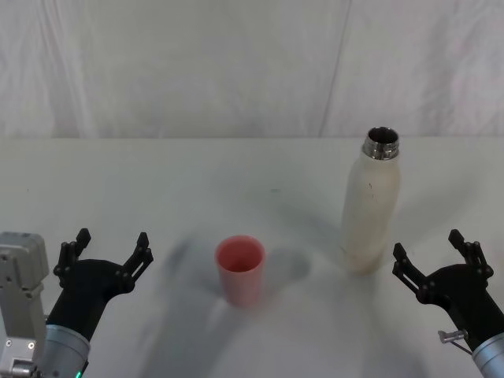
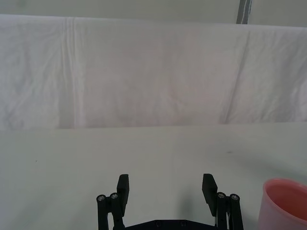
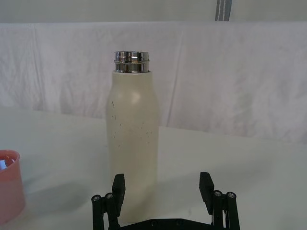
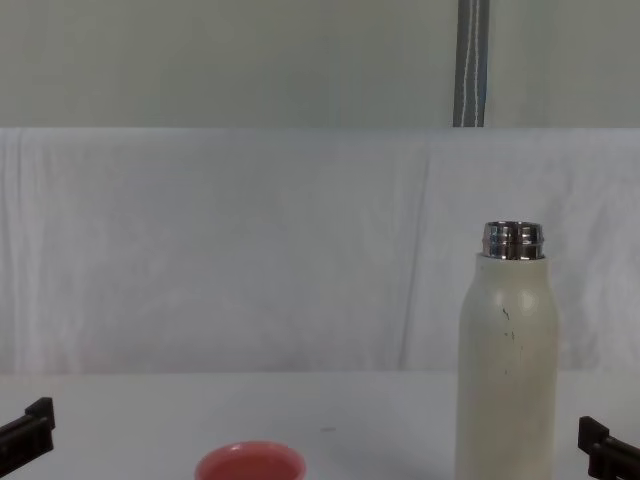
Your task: Grasp the thermos with one hand and pour water into the cup lid.
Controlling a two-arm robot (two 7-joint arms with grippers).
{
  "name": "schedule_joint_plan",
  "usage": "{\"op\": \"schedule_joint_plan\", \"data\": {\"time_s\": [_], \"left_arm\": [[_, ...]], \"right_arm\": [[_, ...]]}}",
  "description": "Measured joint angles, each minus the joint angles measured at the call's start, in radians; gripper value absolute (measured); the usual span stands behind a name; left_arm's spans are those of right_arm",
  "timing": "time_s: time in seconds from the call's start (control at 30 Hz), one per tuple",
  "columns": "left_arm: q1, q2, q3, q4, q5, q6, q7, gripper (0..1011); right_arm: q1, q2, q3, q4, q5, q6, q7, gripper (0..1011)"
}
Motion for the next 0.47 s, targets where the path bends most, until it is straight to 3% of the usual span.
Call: {"op": "schedule_joint_plan", "data": {"time_s": [0.47], "left_arm": [[0.0,0.0,0.0,0.0,0.0,0.0,0.0,1001]], "right_arm": [[0.0,0.0,0.0,0.0,0.0,0.0,0.0,1001]]}}
